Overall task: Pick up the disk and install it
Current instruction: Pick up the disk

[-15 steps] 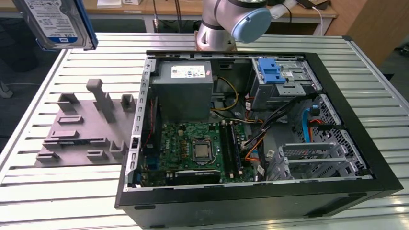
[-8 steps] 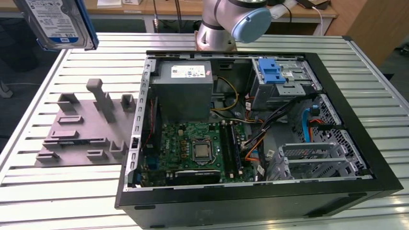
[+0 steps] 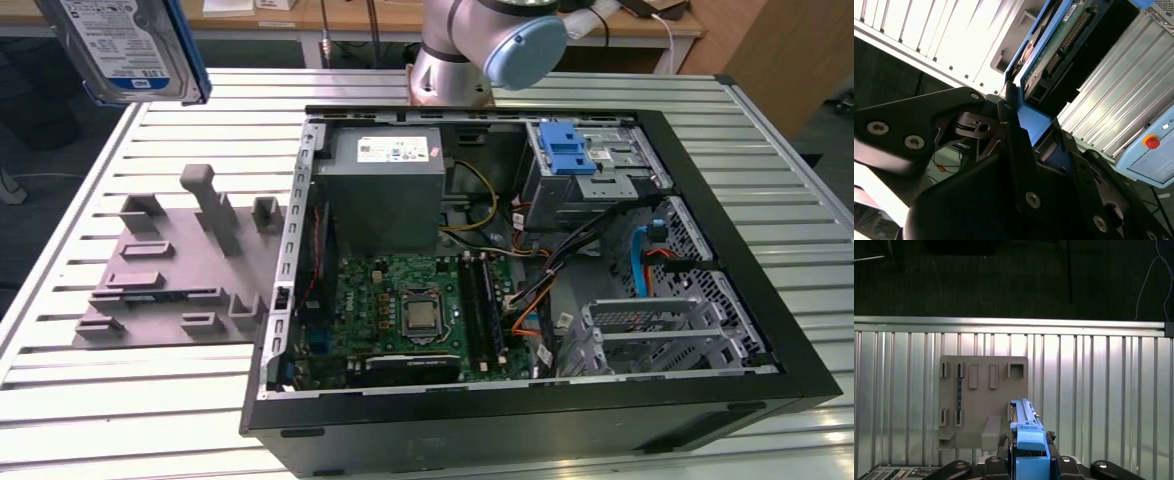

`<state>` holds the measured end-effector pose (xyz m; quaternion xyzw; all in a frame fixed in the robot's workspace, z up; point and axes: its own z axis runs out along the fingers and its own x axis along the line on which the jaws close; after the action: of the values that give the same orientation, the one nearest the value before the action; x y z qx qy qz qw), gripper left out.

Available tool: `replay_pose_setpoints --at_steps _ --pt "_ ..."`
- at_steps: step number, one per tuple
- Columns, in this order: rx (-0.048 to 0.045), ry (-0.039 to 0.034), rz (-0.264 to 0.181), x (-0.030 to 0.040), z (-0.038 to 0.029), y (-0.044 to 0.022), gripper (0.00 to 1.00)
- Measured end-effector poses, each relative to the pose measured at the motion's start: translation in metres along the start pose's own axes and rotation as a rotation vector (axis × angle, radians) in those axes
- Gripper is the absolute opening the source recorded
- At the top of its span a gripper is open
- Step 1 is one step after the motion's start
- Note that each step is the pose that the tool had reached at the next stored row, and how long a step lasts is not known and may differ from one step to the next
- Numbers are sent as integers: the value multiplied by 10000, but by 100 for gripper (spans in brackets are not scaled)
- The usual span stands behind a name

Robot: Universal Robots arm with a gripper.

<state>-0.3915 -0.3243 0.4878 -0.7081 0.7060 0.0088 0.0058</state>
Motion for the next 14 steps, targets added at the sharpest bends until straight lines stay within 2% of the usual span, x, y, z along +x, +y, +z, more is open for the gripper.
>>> replay_pose_setpoints --at_steps 14 --pt "0 0 -1 1 0 -96 36"
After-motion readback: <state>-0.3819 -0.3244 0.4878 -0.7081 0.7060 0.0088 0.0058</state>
